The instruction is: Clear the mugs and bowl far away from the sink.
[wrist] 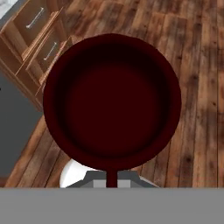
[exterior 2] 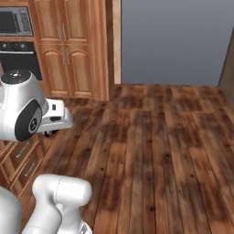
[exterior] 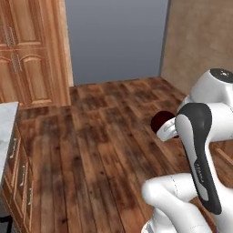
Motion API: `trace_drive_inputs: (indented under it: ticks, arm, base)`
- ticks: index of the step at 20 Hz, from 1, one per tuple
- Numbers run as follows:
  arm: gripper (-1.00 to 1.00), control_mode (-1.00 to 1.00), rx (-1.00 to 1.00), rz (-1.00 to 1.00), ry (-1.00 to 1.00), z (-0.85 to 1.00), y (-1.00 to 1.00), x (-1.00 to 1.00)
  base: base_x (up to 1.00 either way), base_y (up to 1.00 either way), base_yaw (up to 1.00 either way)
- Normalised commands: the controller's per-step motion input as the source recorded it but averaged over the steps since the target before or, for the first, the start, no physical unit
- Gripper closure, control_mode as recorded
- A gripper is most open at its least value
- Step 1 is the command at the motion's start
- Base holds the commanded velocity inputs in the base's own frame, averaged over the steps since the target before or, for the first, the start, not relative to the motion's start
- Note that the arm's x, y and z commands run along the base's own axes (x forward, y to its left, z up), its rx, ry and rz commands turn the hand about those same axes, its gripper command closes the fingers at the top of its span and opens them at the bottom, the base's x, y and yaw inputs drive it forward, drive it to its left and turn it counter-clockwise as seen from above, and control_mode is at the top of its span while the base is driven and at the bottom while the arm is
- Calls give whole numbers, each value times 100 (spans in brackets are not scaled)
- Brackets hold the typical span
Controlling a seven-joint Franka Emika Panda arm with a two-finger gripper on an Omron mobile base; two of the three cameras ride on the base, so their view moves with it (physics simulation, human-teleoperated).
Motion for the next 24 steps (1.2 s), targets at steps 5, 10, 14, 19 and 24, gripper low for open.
trace_drive_inputs:
  ticks: [5,10,14,19,24]
  arm:
    - [100,100,0,0,0,0,0,0]
    - [100,100,0,0,0,0,0,0]
    - [100,100,0,0,0,0,0,0]
    - [100,100,0,0,0,0,0,0]
    - [100,100,0,0,0,0,0,0]
  base:
    - [-28,-24,-48]
    - [-28,-29,-49]
    - [-10,-18,-53]
    - [0,-19,-58]
    - [15,-6,-63]
